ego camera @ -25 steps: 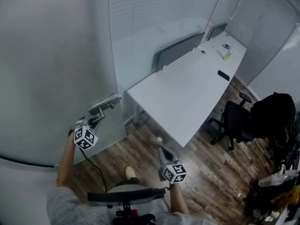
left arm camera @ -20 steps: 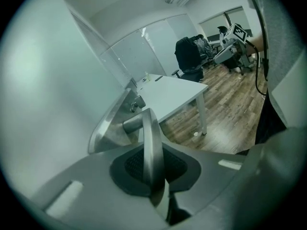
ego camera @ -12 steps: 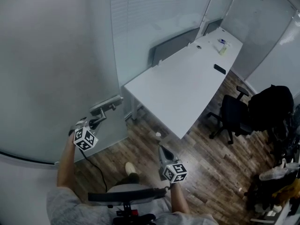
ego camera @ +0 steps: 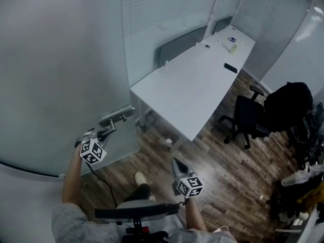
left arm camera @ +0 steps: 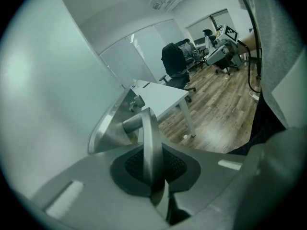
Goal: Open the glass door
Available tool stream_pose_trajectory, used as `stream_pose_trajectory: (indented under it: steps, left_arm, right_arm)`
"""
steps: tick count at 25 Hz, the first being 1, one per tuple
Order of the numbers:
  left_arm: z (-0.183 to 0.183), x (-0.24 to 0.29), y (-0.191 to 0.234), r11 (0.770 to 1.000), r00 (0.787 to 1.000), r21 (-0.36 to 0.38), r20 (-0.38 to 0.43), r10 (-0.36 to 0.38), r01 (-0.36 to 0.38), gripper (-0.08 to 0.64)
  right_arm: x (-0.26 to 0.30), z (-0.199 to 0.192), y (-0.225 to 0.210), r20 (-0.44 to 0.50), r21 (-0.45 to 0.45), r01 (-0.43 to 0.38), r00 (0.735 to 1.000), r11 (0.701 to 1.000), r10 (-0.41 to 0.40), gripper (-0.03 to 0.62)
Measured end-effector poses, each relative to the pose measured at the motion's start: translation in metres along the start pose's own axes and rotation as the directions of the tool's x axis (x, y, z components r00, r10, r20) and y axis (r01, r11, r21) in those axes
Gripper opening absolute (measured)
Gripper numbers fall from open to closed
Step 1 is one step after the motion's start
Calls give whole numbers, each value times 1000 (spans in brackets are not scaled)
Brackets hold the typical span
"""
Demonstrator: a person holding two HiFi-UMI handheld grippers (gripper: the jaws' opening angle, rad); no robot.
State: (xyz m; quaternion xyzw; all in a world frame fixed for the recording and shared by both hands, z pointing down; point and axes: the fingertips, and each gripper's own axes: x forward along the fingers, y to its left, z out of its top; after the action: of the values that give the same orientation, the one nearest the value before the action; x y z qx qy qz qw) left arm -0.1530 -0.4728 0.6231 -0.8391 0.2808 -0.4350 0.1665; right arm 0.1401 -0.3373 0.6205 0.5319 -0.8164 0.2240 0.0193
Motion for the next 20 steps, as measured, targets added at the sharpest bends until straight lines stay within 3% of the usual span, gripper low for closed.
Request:
stream_pose_trajectory:
  steps: [20]
  left_arm:
    - [25, -36, -81, 995, 995, 46, 39, -91, 89, 29]
  right_arm:
    - [-86, -25, 21, 39, 2, 35, 999, 999, -35, 2]
